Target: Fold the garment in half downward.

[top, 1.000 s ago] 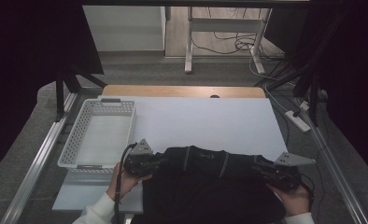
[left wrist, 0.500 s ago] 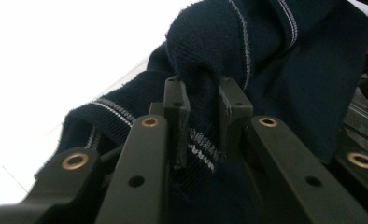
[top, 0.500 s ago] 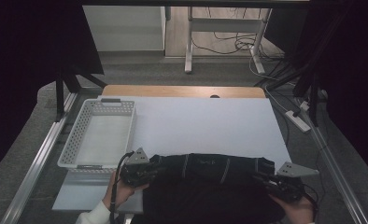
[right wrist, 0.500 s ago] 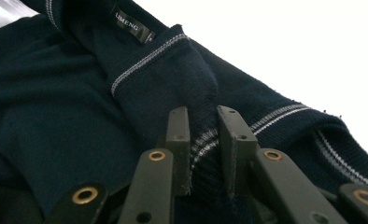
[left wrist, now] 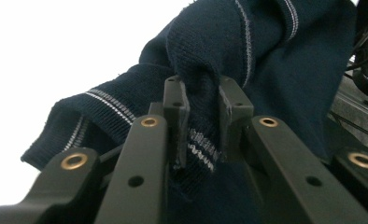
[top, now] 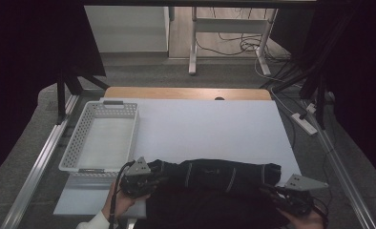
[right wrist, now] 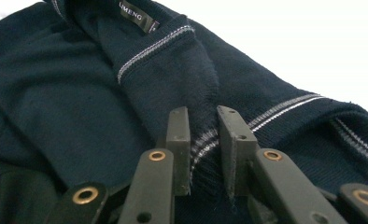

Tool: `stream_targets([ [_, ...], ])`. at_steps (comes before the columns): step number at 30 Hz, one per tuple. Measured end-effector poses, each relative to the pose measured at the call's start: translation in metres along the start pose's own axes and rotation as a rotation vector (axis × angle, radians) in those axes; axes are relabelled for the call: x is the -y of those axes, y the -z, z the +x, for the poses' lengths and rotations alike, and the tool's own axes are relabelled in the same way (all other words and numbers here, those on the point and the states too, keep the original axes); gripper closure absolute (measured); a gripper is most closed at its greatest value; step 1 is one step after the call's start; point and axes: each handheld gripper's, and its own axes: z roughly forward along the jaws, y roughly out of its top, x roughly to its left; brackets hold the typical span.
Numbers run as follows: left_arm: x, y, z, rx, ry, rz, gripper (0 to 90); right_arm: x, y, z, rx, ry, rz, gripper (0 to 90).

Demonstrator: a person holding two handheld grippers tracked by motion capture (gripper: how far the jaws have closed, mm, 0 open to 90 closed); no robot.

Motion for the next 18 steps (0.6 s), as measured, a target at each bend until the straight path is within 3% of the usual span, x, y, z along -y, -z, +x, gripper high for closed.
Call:
stream_targets([
  [5,0.005,0.009,-0.011,0.024,-0.037,-0.024,72.0,0.004,0.010,0.010,-0.013,0.012,-0.004,75.2],
  [7,0.005,0.012,-0.013,0.024,-0.046,-0.036,66.6,0.006,0.013,0.013,-0.015,0.018,-0.007,73.6],
  [9,0.005,0.017,-0.015,-0.012,-0.047,-0.074,52.0,0.007,0.016,0.014,-0.018,0.018,-0.023,64.7],
  [12,-0.001,0.022,-0.013,-0.033,-0.033,-0.112,45.2,0.002,0.020,0.011,0.002,-0.009,-0.068,48.9],
  [15,-0.012,0.018,-0.012,-0.084,-0.030,-0.092,37.6,-0.007,0.018,0.004,0.018,-0.027,-0.082,43.2],
  [18,-0.023,0.009,-0.011,-0.108,-0.045,-0.055,34.0,-0.017,0.007,-0.001,0.024,-0.011,-0.064,41.2],
])
